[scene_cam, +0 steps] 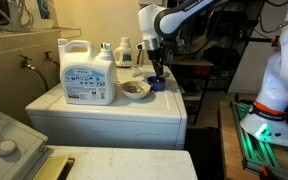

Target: Remove the marker from the blue bowl and put it on the dustpan

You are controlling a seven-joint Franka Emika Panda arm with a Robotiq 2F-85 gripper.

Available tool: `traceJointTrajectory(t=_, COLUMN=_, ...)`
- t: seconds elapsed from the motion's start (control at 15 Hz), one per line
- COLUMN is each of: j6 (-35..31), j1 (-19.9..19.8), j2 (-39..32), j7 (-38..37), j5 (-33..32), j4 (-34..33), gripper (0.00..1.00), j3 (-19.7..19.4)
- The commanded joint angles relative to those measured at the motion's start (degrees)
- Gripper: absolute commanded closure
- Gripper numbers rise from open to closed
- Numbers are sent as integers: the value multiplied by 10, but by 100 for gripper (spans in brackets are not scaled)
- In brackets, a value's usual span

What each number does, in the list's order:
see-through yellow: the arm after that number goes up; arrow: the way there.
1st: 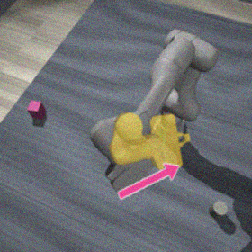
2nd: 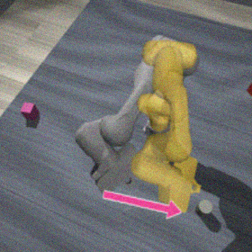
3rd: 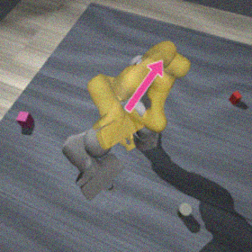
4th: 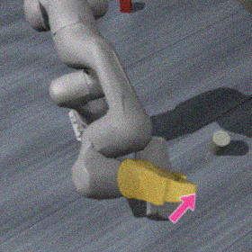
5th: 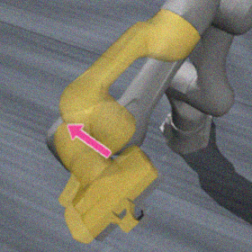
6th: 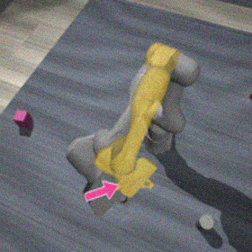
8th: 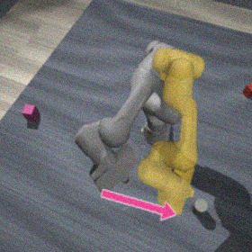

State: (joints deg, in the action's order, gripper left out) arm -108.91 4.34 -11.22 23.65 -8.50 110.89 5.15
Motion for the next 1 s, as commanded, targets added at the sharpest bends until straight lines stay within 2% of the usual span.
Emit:
traceJointTrajectory(t=0.0, j6=-4, j1=-1, j2=-17, j7=-7, j5=-18, j4=-8, gripper=64, j3=0)
traceJointTrajectory(t=0.2, j6=-3, j1=-1, j2=-30, j7=-6, j5=-18, j4=-14, gripper=68, j3=1)
traceJointTrajectory(t=0.27, j6=-1, j1=-1, j2=-34, j7=-6, j5=-18, j4=-17, gripper=74, j3=1)
traceJointTrajectory(t=0.4, j6=-1, j1=0, j2=-39, j7=-7, j5=-21, j4=-21, gripper=94, j3=2)
traceJointTrajectory(t=0.47, j6=0, j1=1, j2=-41, j7=-8, j5=-22, j4=-23, gripper=100, j3=2)
traceJointTrajectory(t=0.67, j6=4, j1=3, j2=-28, j7=-22, j5=-30, j4=-20, gripper=96, j3=1)
traceJointTrajectory(t=0.93, j6=15, j1=-6, j2=43, j7=-71, j5=-24, j4=8, gripper=96, j3=-10)
